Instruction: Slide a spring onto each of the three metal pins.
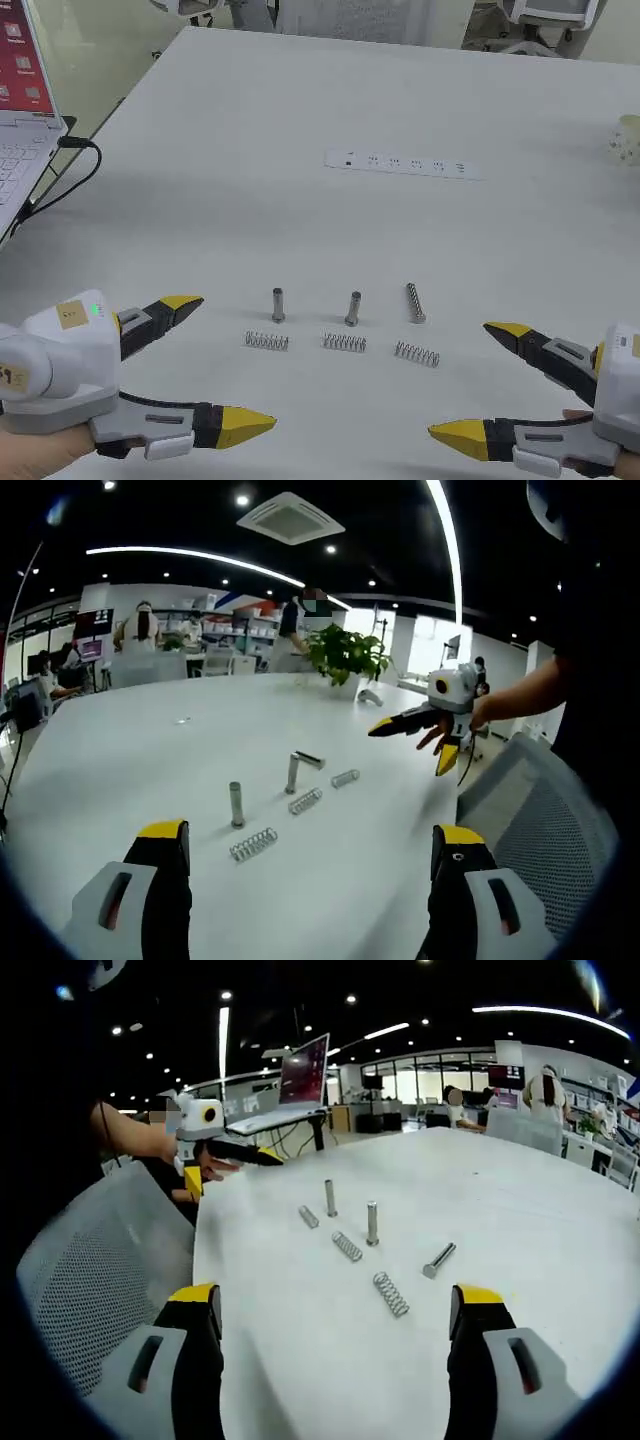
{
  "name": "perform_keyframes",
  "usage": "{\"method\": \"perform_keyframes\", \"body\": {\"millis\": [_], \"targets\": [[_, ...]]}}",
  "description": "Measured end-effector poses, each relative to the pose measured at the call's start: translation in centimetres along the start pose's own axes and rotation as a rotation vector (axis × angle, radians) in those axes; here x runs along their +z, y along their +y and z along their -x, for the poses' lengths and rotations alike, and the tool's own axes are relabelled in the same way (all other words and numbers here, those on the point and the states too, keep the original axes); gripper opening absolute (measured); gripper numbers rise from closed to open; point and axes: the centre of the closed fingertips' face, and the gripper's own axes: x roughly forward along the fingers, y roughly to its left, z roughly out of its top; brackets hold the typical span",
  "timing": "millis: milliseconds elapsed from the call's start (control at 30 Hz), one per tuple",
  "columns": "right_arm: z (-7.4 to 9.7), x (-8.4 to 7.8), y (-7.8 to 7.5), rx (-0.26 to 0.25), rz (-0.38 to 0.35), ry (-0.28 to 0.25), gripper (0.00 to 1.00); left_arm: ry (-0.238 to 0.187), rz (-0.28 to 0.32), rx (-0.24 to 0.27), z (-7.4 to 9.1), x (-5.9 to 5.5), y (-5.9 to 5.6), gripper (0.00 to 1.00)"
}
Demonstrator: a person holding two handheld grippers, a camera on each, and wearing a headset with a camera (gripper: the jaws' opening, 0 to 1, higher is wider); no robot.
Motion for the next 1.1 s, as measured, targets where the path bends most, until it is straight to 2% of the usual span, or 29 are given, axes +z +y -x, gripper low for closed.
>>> {"method": "perform_keyframes", "body": {"millis": [1100], "targets": [[0.22, -0.08, -0.21, -0.01, -0.005, 0.009, 0.92, 0.007, 0.008, -0.011, -0.11, -0.32, -0.28, 0.98]]}}
